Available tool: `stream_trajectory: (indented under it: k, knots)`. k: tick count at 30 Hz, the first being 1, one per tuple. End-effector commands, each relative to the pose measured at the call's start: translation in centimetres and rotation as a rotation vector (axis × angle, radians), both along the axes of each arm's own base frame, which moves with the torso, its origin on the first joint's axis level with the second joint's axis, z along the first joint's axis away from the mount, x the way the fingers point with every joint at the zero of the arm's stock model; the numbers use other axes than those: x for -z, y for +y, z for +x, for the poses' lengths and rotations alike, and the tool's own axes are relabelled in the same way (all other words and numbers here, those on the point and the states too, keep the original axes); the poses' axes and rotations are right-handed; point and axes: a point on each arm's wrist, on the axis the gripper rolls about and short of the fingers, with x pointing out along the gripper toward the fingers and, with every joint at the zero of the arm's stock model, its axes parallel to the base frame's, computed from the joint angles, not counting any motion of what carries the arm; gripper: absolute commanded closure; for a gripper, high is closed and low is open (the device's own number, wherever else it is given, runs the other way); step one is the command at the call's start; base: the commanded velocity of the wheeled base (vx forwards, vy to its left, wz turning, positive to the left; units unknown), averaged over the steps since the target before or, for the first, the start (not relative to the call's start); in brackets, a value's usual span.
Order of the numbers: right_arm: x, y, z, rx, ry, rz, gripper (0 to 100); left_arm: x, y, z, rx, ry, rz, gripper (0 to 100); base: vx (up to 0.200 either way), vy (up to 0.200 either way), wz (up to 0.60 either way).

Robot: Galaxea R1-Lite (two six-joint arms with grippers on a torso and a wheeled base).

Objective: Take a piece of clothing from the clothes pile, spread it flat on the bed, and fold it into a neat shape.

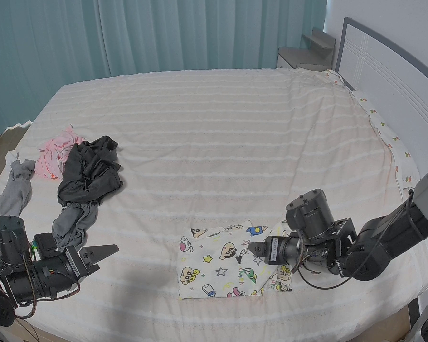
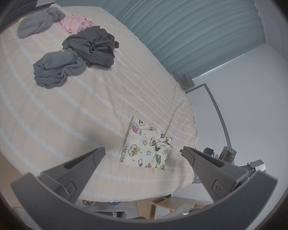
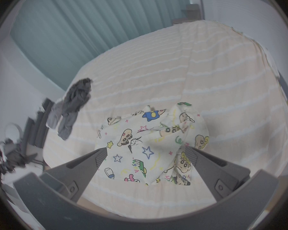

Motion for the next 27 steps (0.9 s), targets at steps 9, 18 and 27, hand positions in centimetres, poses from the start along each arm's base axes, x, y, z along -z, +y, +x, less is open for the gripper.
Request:
stream_trajectory:
  k: [9,18,27]
  knots:
    - [4.4,4.2,3.0,-0.076,0.039,-0.331,0,0.2,0.1,-0.2,0.002,0.009,-0.003,0,0.0,0.0,0.0]
    - [7.1,5.3,4.0,-0.096,0.028,-0.464,0,0.3,0.1,-0.2,0.002,0.016,-0.003,0,0.0,0.0,0.0]
    - [8.0,5.2,3.9,-0.103,-0.001,-0.597,0,0.3,0.1,-0.2,0.002,0.017,-0.003,0,0.0,0.0,0.0]
